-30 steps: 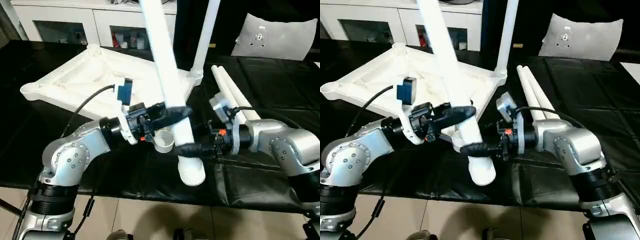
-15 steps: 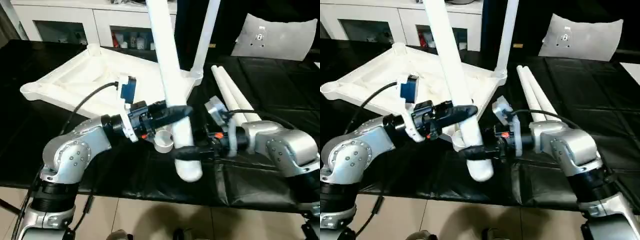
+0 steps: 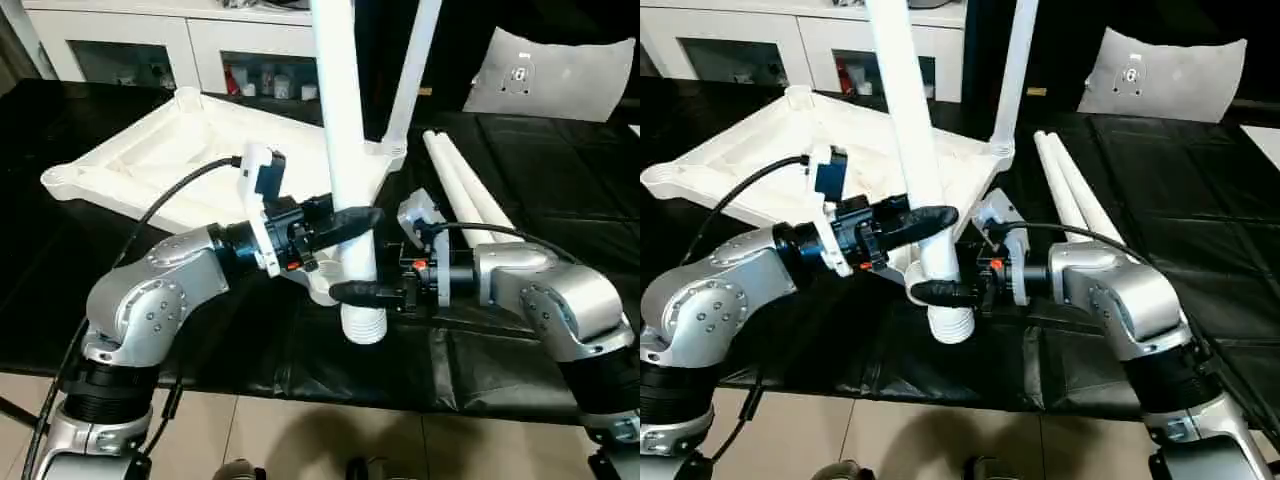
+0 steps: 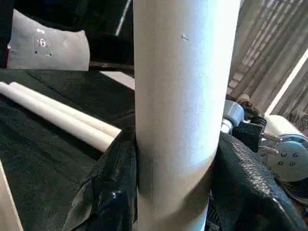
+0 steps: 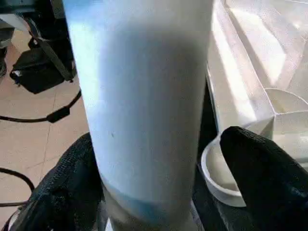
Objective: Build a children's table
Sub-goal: Pick table leg
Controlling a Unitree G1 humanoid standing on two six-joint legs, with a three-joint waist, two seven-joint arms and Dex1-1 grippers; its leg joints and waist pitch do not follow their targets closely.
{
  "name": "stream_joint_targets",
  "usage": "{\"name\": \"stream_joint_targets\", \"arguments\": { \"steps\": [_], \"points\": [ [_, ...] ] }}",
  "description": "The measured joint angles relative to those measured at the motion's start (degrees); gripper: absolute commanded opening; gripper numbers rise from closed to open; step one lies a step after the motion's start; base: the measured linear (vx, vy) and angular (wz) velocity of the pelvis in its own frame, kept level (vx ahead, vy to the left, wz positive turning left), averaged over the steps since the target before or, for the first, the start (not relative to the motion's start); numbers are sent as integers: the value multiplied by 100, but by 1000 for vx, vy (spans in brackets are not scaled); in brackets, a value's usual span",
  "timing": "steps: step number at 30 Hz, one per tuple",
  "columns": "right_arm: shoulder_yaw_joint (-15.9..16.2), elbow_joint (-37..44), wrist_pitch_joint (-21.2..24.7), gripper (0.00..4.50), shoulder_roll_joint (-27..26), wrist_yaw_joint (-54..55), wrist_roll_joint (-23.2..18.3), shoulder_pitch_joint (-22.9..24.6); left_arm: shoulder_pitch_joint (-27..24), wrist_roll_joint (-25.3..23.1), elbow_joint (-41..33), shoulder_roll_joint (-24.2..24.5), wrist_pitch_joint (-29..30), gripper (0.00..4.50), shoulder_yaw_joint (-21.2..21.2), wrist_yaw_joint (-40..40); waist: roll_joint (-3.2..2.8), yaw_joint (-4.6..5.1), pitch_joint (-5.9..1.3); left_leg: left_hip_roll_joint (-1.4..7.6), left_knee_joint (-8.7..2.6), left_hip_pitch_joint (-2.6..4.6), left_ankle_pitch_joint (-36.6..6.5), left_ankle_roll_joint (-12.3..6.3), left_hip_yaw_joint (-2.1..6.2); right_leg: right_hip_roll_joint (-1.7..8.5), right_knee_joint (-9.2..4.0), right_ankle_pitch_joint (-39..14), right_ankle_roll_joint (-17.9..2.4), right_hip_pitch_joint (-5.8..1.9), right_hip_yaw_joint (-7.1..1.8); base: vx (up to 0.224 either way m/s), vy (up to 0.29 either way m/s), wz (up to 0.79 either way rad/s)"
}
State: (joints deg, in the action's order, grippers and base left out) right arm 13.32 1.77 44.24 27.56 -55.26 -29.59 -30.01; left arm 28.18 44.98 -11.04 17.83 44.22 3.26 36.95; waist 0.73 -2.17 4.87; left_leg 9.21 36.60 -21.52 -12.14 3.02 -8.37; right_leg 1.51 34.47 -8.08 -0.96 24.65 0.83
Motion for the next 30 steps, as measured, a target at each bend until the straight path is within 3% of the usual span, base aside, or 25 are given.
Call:
{"name": "stream_joint_targets", "arguments": {
  "steps": [18, 23, 30],
  "points": [
    [75, 56, 189, 235, -115, 96, -3, 101, 137, -151, 6, 26, 0, 183, 57, 98, 0, 1, 0, 0, 0, -2, 0, 0, 1, 0, 1, 0, -1, 2, 0, 0, 0, 0],
    [101, 87, 192, 204, -155, 97, 7, 102, 171, -193, 8, 65, 0, 183, 76, 145, -1, -2, 0, 0, 0, -3, 0, 0, 1, 0, 1, 1, -1, 2, 0, 0, 0, 0],
    [127, 103, 160, 196, -192, 97, 63, 123, 172, -196, 6, 94, 11, 183, 98, 161, -1, -6, 0, 0, 0, -3, 0, 1, 1, 0, 2, 1, -2, 1, 0, 0, 0, 0]
  ]
}}
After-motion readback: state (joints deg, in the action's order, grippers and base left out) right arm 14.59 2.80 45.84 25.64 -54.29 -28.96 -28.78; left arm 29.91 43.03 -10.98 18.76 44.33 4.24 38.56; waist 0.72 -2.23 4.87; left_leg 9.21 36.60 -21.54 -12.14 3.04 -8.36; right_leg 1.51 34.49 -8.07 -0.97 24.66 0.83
